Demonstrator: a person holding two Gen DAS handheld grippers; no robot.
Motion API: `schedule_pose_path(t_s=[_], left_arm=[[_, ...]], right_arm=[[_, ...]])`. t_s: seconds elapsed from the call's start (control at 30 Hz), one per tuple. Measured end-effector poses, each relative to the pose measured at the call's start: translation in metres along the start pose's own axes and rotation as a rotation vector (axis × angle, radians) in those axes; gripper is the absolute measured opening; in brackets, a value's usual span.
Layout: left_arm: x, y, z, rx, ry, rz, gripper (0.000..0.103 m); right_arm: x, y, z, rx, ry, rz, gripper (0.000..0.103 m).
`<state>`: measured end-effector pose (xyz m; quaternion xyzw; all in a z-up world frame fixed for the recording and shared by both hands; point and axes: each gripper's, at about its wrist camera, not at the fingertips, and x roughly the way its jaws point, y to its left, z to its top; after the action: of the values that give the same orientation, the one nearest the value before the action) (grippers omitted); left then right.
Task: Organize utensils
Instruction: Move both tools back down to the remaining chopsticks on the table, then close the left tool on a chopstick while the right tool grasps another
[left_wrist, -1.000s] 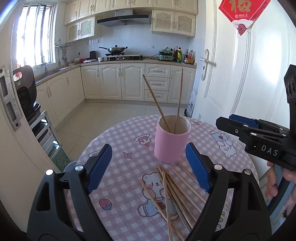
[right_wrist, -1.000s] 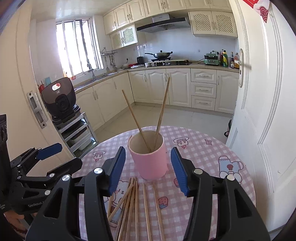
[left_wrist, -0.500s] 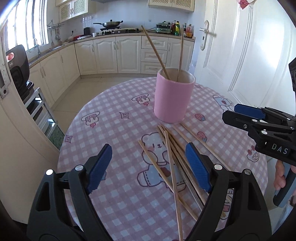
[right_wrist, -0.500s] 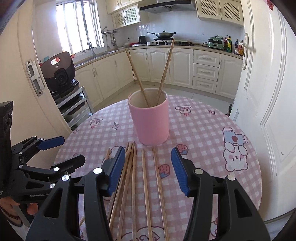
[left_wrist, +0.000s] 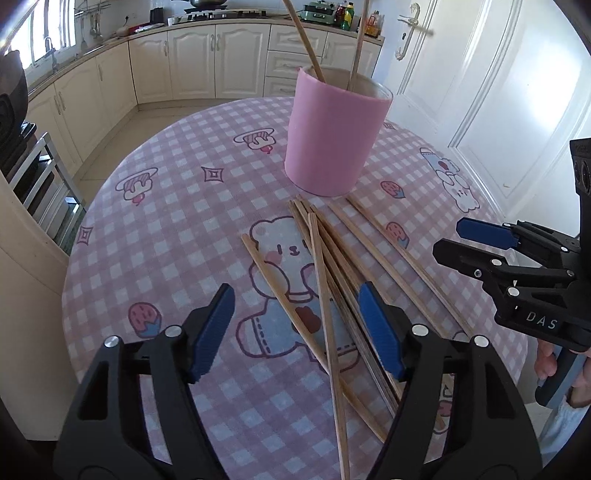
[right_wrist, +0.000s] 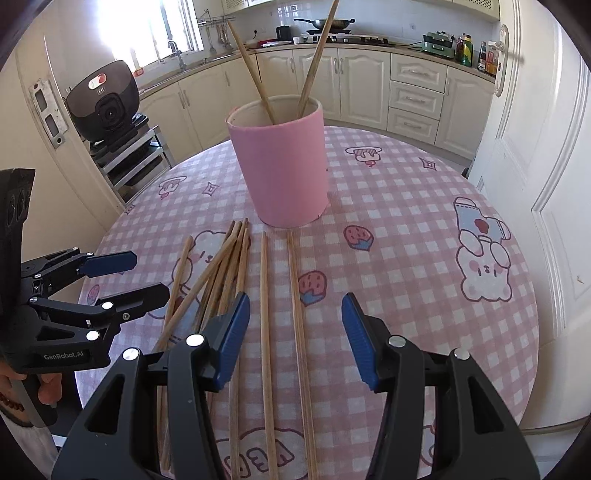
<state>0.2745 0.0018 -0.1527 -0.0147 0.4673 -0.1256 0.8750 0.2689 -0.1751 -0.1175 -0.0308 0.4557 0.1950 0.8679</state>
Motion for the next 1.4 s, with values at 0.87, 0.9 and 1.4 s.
schedule_pose_path(t_s=[0.87,0.9,1.4], left_arm=[[0.047,0.000,0.027,0.011,0.106,-0.033,0.036],[0.052,-0.001,0.027,0.008,0.124,-0.035,0.036],[0.015,-0.001,0.032,-0.059,0.012,-0.116,0.006]], right_arm=[[0.073,0.002,0.042,-0.088,0.205,-0.004,0.027],[0.074,0.003,0.043,-0.103,0.214,-0.018,0.026],[0.059,-0.013,0.042,-0.055,0.146,0.002,0.004]])
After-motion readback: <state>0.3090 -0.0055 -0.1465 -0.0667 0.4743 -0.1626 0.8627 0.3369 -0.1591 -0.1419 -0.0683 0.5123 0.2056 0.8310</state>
